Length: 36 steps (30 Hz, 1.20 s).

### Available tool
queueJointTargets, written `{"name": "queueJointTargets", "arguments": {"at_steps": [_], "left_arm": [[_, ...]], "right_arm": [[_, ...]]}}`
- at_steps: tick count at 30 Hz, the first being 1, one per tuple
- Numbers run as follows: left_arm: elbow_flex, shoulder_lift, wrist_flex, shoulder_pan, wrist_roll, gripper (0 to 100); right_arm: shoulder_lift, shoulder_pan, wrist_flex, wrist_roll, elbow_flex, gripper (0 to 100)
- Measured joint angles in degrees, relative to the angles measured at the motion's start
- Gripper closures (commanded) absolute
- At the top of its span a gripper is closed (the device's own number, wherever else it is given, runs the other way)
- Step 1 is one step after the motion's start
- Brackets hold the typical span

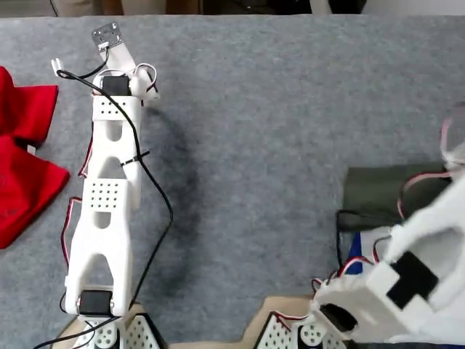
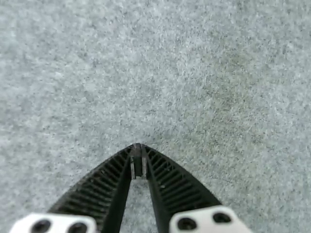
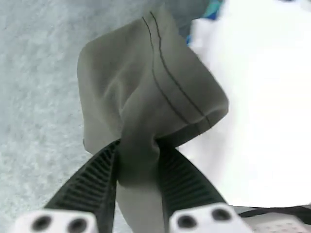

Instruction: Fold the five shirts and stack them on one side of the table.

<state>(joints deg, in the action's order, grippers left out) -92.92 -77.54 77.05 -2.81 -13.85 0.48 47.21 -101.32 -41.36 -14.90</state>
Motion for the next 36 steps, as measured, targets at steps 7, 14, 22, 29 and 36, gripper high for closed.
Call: {"name": "queueJointTargets", "arguments": {"at_steps": [7, 14, 22, 29, 36], "left_arm": [[0.0, 0.0, 0.0, 0.0, 0.0, 98], [0.0, 0.0, 0.0, 0.0, 0.0, 98], [0.0, 0.0, 0.0, 0.0, 0.0, 98], [0.0, 0.0, 0.0, 0.0, 0.0, 98], [0.0, 0.0, 0.0, 0.0, 0.0, 98]], "right_arm": [[-7.3, 6.5, 0.0, 6.9, 7.8, 99.3], [-11.3, 14.5, 0.0, 12.4, 11.8, 99.3], [-11.3, 23.5, 0.0, 17.8, 11.8, 99.3], [-11.3, 28.6, 0.0, 20.8, 11.8, 99.3], [-11.3, 29.2, 0.0, 22.7, 11.8, 98.9]]}}
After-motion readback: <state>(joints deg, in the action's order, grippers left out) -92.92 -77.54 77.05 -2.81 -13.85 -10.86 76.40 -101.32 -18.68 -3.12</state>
